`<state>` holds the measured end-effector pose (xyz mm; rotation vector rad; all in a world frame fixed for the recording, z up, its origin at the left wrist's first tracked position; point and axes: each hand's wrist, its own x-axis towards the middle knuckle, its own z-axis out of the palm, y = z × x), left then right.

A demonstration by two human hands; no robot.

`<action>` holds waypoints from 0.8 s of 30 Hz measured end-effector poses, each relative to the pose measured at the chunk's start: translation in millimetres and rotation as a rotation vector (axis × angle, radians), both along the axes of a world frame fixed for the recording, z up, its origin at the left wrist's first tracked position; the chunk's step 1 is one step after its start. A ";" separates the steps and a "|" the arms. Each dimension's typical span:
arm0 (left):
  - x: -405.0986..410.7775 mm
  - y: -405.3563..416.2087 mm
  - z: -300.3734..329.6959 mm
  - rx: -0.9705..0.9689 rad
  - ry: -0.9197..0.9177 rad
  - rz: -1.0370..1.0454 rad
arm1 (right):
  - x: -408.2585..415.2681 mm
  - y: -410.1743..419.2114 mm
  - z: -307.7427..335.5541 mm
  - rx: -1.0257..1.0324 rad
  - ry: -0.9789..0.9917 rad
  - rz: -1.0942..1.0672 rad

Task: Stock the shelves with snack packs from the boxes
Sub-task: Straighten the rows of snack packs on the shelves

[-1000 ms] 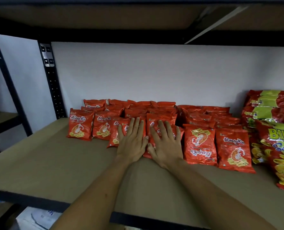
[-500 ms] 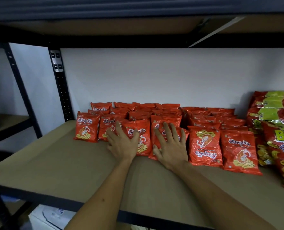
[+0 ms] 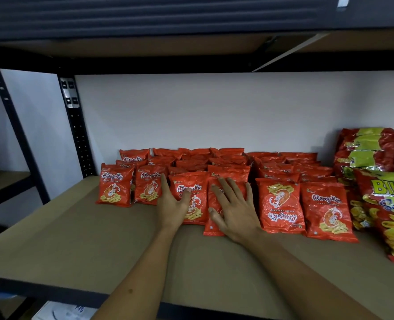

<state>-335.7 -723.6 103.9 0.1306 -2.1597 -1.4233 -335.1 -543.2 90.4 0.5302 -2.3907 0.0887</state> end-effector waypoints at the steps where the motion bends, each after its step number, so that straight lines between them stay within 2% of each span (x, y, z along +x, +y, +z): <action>1: -2.0 -0.1 -2.6 0.071 0.010 -0.036 | -0.5 2.9 -0.2 0.009 0.014 0.005; 4: -9.9 -4.9 -7.0 0.273 0.008 -0.113 | -2.3 5.4 0.6 0.030 0.053 -0.001; 11: -16.6 -21.2 -11.3 0.415 -0.013 -0.221 | -0.5 -1.8 0.0 0.008 0.057 0.033; 17: -7.3 -28.4 2.8 0.237 -0.006 -0.268 | -0.1 2.4 8.4 0.107 0.037 0.079; 24: -9.7 -43.3 -3.9 0.035 -0.089 -0.279 | -0.9 2.1 15.0 0.243 0.012 0.076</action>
